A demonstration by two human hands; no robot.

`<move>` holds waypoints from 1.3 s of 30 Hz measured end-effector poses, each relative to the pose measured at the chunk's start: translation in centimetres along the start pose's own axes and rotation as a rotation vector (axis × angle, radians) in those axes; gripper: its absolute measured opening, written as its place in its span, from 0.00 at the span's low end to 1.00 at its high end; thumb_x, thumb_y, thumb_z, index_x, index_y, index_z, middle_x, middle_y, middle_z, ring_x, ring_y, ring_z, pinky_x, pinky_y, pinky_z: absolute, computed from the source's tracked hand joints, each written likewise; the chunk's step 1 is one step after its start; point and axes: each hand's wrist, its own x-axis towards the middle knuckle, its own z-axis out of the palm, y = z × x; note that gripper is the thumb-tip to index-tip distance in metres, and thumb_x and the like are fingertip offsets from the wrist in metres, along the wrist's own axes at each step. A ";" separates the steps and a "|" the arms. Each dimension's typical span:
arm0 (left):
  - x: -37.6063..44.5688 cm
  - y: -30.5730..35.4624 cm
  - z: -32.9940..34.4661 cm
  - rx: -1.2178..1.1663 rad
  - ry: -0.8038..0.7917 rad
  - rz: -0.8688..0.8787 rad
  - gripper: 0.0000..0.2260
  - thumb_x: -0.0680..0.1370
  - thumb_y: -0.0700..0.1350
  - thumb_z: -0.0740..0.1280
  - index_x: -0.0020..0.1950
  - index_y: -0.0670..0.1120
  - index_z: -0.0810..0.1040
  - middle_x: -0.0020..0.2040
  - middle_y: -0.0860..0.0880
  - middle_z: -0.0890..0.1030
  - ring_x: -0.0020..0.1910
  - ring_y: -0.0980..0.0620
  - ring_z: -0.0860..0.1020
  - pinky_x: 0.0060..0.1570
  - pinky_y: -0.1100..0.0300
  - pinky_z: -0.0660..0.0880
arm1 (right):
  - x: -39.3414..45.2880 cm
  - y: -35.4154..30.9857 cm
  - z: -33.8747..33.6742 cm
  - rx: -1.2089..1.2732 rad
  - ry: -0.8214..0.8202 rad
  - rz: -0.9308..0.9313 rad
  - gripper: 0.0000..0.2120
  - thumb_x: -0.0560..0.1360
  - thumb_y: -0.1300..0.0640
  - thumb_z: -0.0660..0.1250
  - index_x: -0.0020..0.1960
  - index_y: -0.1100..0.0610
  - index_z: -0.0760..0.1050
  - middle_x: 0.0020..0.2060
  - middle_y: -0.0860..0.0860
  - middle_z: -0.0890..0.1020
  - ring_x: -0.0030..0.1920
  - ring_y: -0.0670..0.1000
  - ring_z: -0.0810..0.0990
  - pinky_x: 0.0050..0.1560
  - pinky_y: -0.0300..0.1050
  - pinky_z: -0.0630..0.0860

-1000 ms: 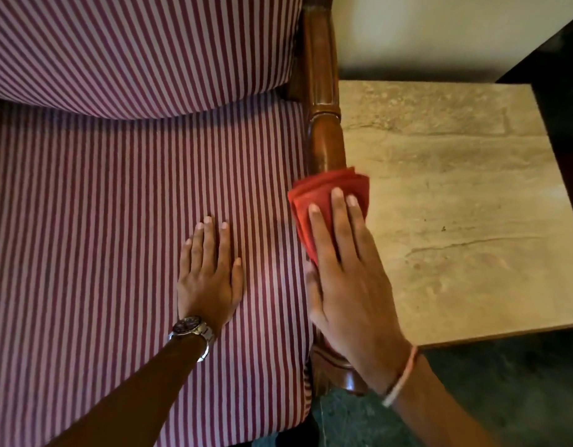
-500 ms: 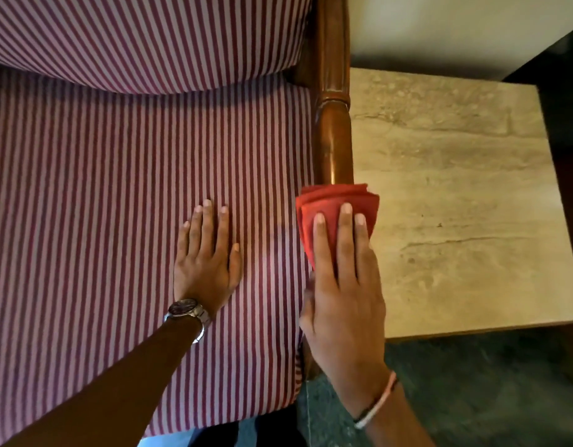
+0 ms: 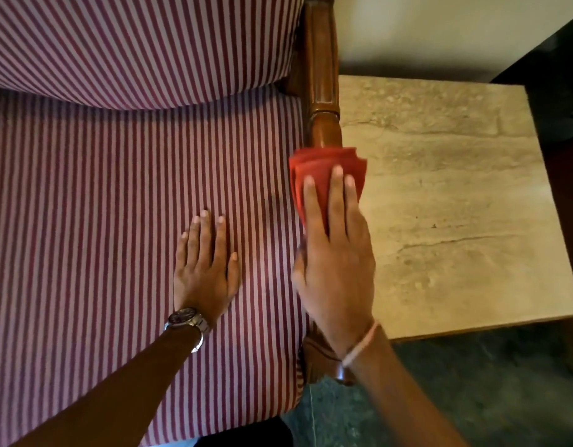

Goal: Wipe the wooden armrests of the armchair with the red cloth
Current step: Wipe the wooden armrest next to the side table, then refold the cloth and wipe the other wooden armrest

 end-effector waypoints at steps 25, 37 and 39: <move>1.5 7.2 -15.0 -1.582 -0.613 -0.380 0.23 0.72 0.49 0.76 0.65 0.55 0.73 0.63 0.51 0.82 0.62 0.50 0.81 0.61 0.44 0.80 | 2.2 1.1 -7.3 1.406 -0.179 0.659 0.09 0.80 0.57 0.67 0.56 0.56 0.84 0.51 0.54 0.89 0.50 0.50 0.89 0.43 0.40 0.85; 0.0 -19.4 -27.6 -1.159 -0.082 -0.361 0.23 0.72 0.50 0.74 0.66 0.55 0.74 0.58 0.57 0.82 0.55 0.56 0.84 0.57 0.47 0.82 | 5.4 -25.7 -6.3 1.742 -0.406 0.394 0.10 0.82 0.62 0.62 0.56 0.55 0.81 0.48 0.47 0.88 0.49 0.44 0.86 0.51 0.41 0.85; -1.0 -24.9 -30.0 -1.002 0.016 -0.400 0.23 0.69 0.59 0.72 0.63 0.66 0.73 0.57 0.65 0.81 0.54 0.63 0.83 0.55 0.56 0.81 | 6.2 -31.5 -6.2 1.735 -0.499 0.299 0.09 0.82 0.62 0.63 0.59 0.58 0.80 0.51 0.50 0.88 0.53 0.47 0.87 0.56 0.50 0.84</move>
